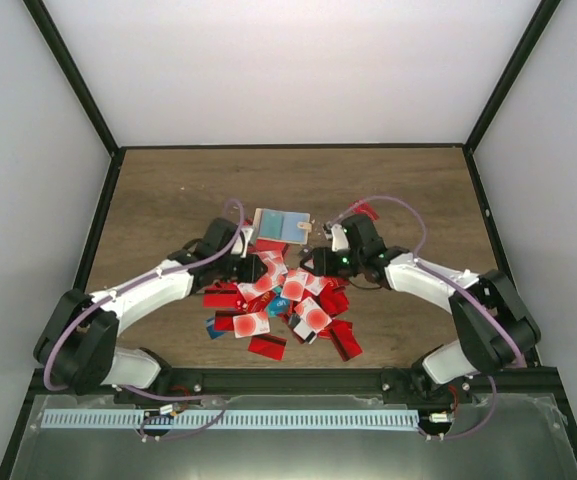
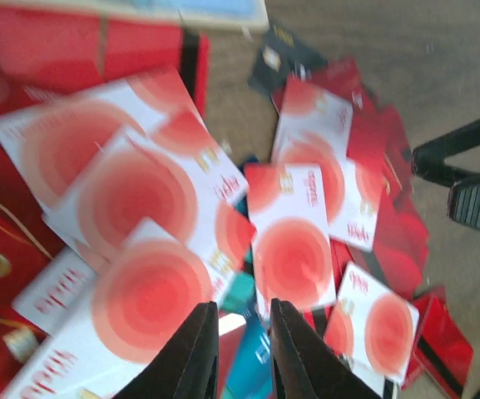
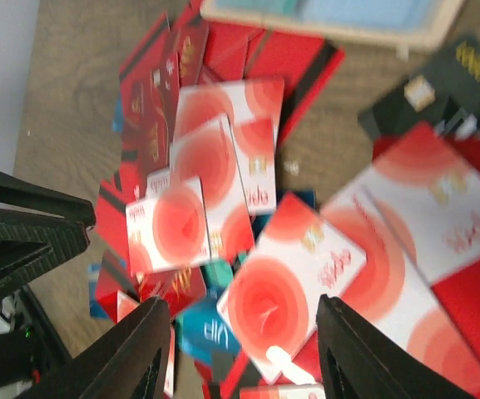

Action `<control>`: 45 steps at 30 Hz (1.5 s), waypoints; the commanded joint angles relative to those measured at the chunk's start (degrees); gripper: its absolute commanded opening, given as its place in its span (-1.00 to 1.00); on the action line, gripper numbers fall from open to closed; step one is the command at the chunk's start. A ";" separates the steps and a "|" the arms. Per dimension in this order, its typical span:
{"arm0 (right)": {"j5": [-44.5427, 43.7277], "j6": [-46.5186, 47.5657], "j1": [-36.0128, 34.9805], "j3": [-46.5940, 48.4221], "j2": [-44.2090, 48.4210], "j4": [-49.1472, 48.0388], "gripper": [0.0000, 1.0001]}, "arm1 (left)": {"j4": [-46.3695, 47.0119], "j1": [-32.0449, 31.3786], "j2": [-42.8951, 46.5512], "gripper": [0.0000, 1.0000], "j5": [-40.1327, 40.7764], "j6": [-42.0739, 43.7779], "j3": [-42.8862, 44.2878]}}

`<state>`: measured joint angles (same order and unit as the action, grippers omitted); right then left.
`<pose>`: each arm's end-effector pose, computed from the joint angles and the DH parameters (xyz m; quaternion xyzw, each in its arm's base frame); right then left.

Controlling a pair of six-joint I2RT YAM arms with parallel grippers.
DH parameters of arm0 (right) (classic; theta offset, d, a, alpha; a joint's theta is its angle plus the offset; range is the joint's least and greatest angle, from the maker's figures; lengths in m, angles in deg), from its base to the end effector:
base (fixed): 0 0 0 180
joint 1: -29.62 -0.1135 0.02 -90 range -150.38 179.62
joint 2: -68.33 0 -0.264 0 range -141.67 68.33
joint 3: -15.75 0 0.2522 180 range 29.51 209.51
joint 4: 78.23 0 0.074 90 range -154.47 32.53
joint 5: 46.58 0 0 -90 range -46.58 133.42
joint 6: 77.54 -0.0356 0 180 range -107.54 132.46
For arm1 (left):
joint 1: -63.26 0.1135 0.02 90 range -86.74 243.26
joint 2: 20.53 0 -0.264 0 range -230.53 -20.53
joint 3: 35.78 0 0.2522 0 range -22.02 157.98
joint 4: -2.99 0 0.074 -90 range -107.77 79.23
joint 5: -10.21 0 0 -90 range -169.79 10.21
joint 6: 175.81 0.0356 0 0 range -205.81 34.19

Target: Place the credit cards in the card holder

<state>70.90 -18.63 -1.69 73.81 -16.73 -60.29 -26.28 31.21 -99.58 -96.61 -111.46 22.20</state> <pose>0.2450 0.1682 0.1874 -0.0927 0.8971 0.3805 0.2047 0.2269 -0.1542 0.1988 0.1015 0.9264 -0.2824 0.2275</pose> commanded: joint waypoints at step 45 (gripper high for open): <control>1.82 -26.07 -5.25 -13.40 -9.83 -21.25 -0.39 | 12.90 -8.25 -18.66 -0.83 -3.47 -3.04 -2.32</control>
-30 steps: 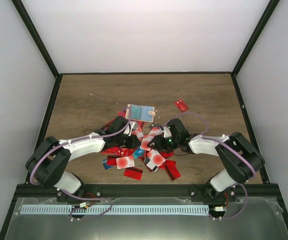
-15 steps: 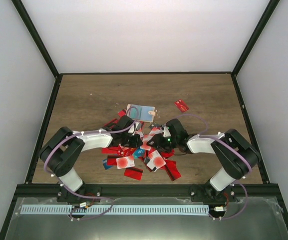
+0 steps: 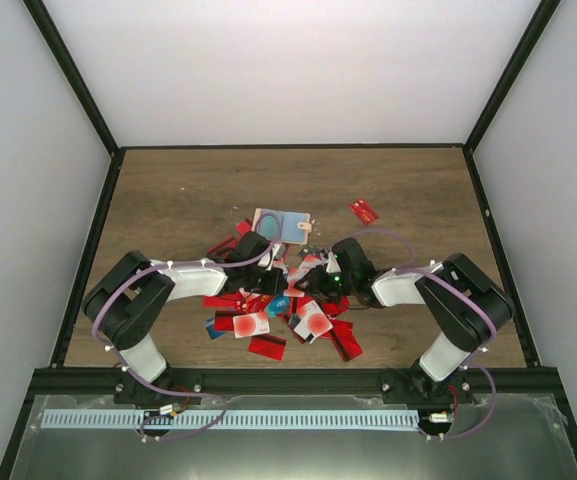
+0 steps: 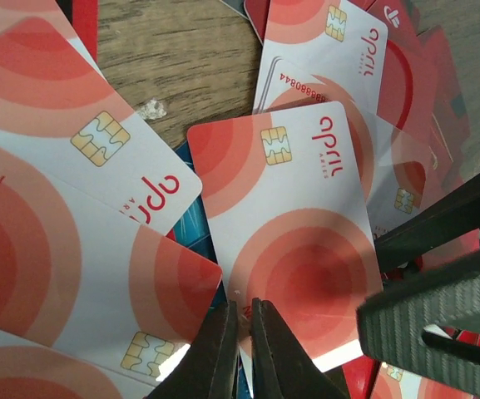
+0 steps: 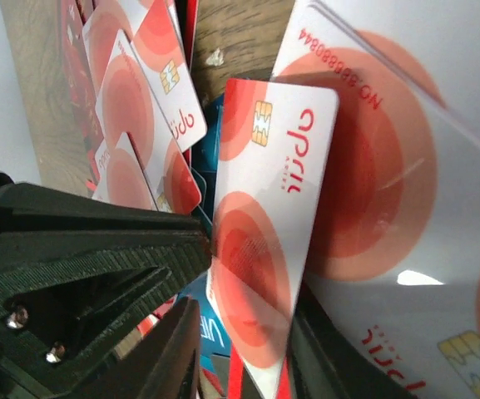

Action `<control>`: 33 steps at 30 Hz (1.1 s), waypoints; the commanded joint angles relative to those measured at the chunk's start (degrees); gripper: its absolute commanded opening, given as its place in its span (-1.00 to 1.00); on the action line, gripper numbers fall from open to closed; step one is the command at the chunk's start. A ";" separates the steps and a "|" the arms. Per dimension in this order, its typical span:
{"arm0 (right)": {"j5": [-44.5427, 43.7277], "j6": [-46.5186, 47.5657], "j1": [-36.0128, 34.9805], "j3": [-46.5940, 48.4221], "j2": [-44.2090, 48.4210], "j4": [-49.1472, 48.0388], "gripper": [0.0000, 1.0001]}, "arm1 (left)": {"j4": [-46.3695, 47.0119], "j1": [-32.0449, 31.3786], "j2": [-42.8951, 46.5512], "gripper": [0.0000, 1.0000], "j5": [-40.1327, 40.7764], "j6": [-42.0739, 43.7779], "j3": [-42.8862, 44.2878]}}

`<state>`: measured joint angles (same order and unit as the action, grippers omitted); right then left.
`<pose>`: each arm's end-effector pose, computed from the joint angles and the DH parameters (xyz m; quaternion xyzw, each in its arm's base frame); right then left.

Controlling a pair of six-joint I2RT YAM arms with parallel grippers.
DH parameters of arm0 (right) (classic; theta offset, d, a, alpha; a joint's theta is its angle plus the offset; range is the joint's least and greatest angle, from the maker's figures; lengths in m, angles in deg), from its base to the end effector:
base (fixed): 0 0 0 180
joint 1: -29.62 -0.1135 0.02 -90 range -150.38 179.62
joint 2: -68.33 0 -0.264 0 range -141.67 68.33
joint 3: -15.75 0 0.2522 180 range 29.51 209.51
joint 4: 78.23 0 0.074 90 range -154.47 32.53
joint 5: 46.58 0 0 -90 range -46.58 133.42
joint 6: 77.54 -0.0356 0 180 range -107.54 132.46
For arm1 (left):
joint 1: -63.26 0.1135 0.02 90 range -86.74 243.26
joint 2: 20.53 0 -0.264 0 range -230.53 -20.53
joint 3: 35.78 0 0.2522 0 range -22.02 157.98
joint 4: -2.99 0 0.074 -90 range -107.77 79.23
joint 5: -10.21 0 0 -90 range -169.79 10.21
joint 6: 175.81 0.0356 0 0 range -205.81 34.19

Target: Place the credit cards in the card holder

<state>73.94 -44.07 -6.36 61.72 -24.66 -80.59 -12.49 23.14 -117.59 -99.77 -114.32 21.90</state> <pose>0.2161 0.1792 0.1191 0.0590 0.8940 0.4366 0.0817 0.2286 -0.2086 0.1276 0.1471 0.9288 -0.3042 0.1523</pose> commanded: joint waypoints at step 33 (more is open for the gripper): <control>-3.41 8.62 6.79 26.87 -8.58 14.16 -0.99 | -35.60 6.88 25.08 1.00 8.04 -21.67 40.08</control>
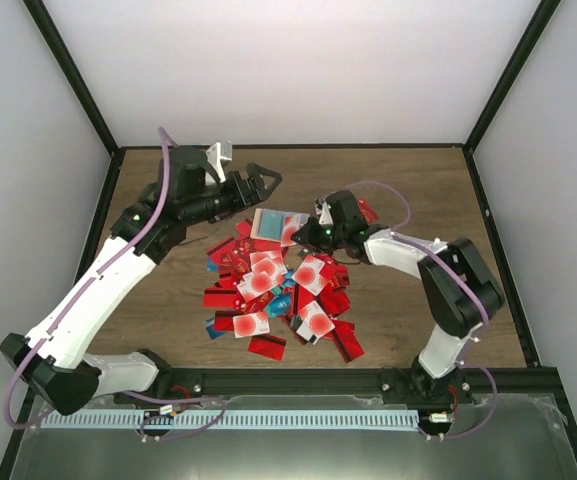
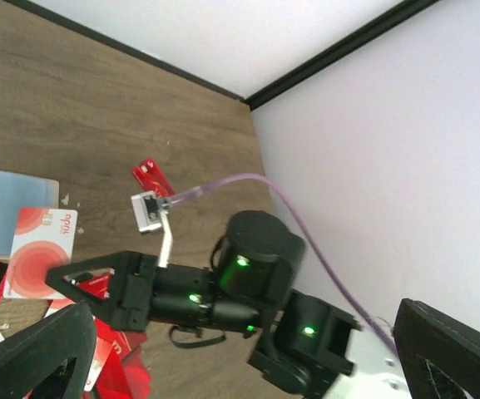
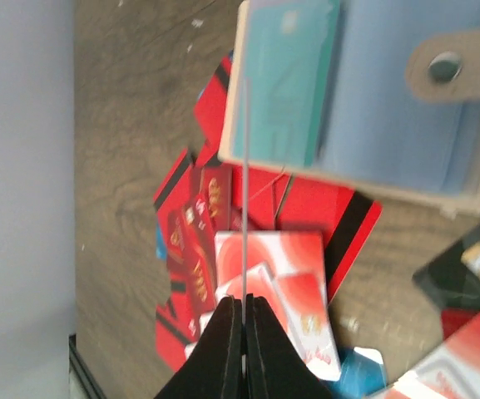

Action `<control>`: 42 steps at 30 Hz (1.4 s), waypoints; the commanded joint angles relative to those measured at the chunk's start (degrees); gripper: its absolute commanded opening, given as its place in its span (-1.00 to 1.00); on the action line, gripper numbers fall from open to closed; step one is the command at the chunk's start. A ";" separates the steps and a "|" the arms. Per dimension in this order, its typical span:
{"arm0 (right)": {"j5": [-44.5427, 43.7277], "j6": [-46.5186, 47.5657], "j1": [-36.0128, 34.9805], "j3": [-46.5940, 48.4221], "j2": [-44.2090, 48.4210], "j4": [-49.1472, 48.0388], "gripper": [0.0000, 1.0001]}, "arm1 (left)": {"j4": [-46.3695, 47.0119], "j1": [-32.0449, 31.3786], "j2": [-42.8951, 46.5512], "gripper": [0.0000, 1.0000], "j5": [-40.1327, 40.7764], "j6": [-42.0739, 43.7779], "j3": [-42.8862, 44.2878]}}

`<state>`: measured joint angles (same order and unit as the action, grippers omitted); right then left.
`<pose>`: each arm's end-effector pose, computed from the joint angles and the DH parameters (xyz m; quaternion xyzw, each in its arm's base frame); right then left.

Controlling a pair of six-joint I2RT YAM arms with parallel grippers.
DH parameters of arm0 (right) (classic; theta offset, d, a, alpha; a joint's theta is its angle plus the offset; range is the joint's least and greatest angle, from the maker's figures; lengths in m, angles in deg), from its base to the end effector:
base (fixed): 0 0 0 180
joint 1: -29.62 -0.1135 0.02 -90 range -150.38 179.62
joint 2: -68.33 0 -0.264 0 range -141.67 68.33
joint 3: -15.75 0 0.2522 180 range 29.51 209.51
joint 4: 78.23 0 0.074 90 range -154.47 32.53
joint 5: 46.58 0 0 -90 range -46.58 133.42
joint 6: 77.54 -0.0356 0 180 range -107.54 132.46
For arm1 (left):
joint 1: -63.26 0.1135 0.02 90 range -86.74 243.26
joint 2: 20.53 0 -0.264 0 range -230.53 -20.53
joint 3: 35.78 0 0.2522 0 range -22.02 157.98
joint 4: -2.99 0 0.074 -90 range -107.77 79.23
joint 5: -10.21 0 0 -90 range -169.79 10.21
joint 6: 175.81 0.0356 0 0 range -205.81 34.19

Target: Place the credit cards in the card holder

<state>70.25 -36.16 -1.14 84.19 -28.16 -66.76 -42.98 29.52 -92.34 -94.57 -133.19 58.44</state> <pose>0.2960 0.1949 0.1899 0.0388 0.8845 0.4264 0.1852 0.2196 -0.1576 0.4171 -0.0286 0.8321 -0.4350 0.3428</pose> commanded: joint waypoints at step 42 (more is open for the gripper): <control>10.95 -4.39 7.12 13.55 -20.72 -10.96 -0.99 | -2.44 4.60 -1.41 1.00 9.69 -14.23 3.62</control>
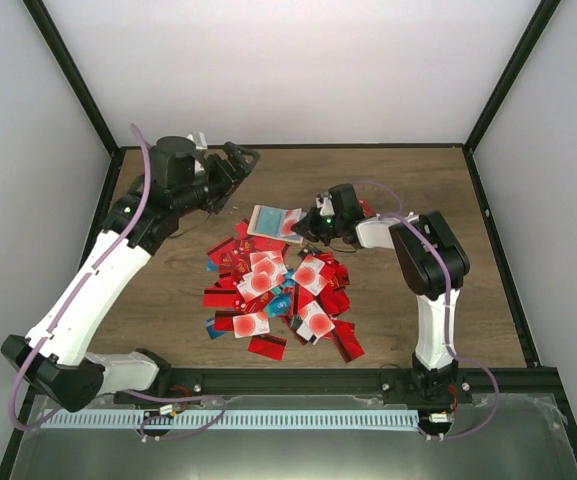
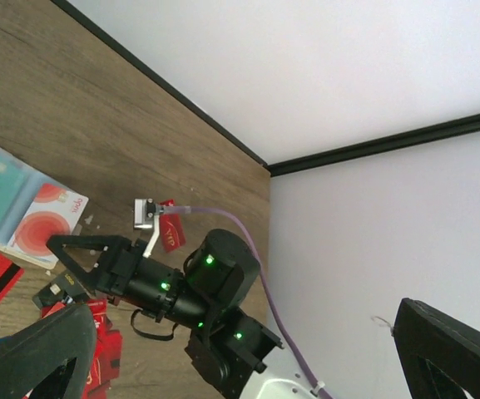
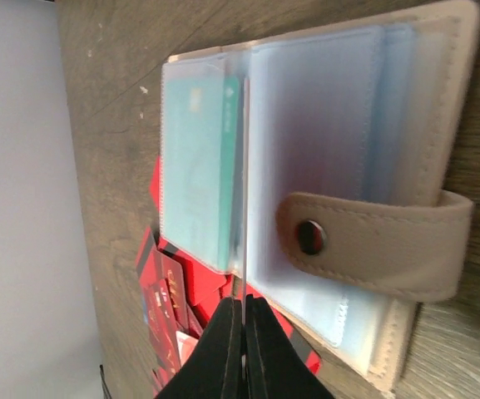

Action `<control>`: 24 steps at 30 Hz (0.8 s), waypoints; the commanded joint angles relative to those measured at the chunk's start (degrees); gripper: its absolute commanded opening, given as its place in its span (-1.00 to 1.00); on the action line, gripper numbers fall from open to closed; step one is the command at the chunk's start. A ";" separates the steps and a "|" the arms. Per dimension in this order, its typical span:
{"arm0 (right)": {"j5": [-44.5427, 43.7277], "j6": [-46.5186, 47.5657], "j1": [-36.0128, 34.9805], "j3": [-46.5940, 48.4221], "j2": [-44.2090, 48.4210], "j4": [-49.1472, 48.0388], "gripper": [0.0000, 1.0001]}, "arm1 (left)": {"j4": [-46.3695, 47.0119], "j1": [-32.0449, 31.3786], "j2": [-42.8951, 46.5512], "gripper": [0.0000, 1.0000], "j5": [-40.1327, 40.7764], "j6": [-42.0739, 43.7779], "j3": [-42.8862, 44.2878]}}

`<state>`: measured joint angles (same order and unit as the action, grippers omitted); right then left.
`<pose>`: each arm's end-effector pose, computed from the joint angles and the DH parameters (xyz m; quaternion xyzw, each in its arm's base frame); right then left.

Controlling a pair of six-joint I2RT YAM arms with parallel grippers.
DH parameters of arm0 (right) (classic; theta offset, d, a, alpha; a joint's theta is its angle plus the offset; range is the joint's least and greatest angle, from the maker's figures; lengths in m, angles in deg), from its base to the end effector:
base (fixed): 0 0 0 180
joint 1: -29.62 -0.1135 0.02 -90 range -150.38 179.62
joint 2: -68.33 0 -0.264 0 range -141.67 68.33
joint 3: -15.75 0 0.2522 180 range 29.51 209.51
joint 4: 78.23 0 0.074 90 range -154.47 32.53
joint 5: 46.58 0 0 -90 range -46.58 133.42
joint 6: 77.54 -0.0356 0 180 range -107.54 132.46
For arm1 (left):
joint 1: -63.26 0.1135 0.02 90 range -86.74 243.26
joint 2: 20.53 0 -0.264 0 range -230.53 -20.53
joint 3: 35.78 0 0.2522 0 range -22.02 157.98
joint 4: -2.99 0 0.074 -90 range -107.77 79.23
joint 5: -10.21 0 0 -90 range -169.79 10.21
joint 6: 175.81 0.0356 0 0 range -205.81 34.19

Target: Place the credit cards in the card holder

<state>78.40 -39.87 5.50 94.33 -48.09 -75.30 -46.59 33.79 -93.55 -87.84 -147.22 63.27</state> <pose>0.3702 0.1881 0.1278 0.0899 0.8715 0.4605 0.1430 0.2323 -0.1370 0.4330 -0.1926 0.8128 -0.4306 0.3417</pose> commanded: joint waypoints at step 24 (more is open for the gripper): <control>8.45 -1.78 1.24 4.80 -4.67 -5.38 -0.99 | 26.93 10.31 -25.78 0.71 -11.52 39.17 -16.33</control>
<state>85.24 -41.67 6.14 97.41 -52.09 -79.87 -22.89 43.05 -113.46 -92.78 -116.99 44.96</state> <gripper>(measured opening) 0.020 0.896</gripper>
